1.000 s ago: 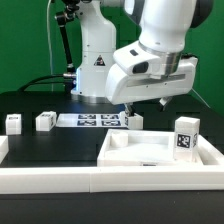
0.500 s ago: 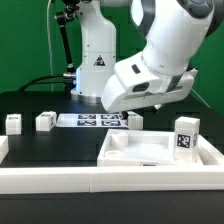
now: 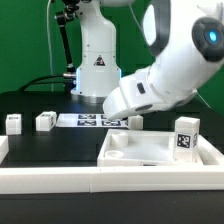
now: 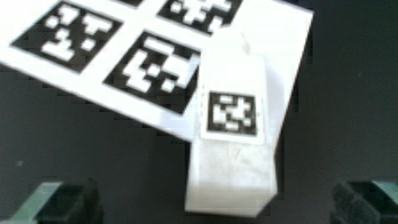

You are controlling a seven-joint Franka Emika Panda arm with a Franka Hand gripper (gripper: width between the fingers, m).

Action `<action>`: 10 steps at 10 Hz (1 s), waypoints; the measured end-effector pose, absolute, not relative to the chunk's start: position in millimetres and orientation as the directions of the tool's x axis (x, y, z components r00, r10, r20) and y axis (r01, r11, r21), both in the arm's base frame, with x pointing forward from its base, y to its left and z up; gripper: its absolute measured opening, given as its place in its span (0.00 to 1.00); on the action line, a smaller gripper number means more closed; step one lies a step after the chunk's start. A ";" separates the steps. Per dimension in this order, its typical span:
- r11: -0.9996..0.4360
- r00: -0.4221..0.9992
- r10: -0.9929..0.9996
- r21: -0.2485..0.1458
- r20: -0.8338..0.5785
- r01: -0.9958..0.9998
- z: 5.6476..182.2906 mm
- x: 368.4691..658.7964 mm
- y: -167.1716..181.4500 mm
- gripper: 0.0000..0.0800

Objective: Assemble square table

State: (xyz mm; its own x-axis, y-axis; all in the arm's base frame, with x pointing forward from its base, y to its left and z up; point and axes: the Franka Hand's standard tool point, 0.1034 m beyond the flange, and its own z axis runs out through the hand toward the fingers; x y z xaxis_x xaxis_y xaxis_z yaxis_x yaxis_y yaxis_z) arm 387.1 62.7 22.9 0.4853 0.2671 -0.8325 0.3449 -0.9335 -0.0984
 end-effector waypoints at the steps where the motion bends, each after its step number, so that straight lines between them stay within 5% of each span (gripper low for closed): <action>1: -0.936 0.459 0.254 -0.098 -0.851 0.338 19.7 385.7 61.0 0.81; 9: -0.942 0.455 0.230 -0.079 -0.860 0.326 3.6 372.7 58.2 0.81; 10: -0.942 0.455 0.230 -0.080 -0.860 0.326 3.5 372.6 58.2 0.70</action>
Offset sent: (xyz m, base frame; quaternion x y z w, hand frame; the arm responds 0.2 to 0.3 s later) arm -0.0091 0.0016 -0.0056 -0.0087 0.0089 0.0168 0.9998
